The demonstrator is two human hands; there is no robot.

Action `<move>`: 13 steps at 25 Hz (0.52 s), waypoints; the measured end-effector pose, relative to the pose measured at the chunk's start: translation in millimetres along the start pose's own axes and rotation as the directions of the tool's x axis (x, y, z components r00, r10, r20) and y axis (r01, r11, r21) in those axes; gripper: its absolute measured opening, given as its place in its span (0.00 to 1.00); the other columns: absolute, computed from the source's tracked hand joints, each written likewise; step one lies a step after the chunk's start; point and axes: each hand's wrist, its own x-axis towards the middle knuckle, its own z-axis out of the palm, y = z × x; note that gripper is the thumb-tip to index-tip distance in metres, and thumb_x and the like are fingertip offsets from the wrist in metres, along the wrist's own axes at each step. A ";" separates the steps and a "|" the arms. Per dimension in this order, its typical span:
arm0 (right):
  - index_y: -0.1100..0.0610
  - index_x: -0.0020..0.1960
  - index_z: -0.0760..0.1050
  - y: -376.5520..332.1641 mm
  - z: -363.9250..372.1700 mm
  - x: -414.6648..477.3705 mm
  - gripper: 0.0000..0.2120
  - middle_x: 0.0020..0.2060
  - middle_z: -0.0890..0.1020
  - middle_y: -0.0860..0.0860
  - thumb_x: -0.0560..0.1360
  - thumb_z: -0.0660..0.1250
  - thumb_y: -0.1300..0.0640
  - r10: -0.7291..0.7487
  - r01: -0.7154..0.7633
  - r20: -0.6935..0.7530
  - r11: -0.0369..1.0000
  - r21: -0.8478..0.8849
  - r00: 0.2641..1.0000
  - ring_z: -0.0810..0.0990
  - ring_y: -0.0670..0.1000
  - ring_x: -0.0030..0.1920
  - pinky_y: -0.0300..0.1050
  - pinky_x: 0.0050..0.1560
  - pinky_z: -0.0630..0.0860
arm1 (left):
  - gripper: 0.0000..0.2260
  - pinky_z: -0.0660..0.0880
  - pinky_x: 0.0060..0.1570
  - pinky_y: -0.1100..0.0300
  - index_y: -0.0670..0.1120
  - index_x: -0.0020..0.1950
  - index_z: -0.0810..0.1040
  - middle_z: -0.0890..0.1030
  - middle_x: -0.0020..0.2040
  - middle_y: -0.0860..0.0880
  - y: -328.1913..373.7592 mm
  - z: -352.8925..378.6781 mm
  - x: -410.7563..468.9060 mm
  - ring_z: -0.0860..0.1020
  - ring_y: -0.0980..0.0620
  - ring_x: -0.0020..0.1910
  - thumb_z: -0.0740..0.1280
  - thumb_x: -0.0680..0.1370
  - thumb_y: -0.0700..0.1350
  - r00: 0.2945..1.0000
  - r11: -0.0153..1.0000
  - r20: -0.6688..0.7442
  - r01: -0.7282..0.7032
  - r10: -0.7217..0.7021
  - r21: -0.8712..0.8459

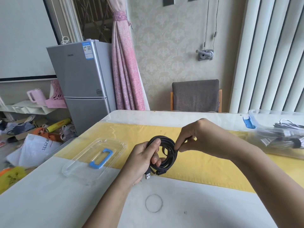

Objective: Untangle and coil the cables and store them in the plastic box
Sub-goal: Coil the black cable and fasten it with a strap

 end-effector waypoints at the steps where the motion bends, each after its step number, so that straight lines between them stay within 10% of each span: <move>1: 0.48 0.41 0.84 -0.6 0.6 -0.2 0.07 0.36 0.84 0.42 0.69 0.74 0.60 0.012 -0.012 0.019 1.000 0.009 1.000 0.80 0.44 0.38 0.38 0.41 0.76 | 0.15 0.74 0.37 0.60 0.43 0.34 0.67 0.65 0.22 0.51 -0.2 -1.4 -0.2 0.68 0.53 0.24 0.61 0.77 0.49 1.000 1.000 -0.010 -0.006 0.006 0.008; 7: 0.43 0.40 0.83 2.7 3.9 1.3 0.09 0.38 0.84 0.41 0.70 0.73 0.59 0.099 -0.098 0.164 0.995 -0.017 0.981 0.80 0.40 0.40 0.35 0.42 0.76 | 0.17 0.70 0.34 0.64 0.44 0.33 0.67 0.68 0.22 0.53 -1.2 -4.8 -1.8 0.72 0.53 0.25 0.62 0.73 0.55 0.996 0.981 0.043 -0.086 0.080 0.172; 13: 0.48 0.38 0.82 5.1 6.5 3.4 0.05 0.33 0.81 0.42 0.68 0.75 0.56 -0.013 0.012 -0.010 0.995 -0.102 1.000 0.75 0.41 0.35 0.32 0.34 0.69 | 0.17 0.73 0.36 0.65 0.48 0.31 0.69 0.68 0.22 0.52 -2.0 -3.6 -3.2 0.71 0.52 0.24 0.65 0.76 0.54 0.990 0.976 0.082 -0.127 0.114 0.179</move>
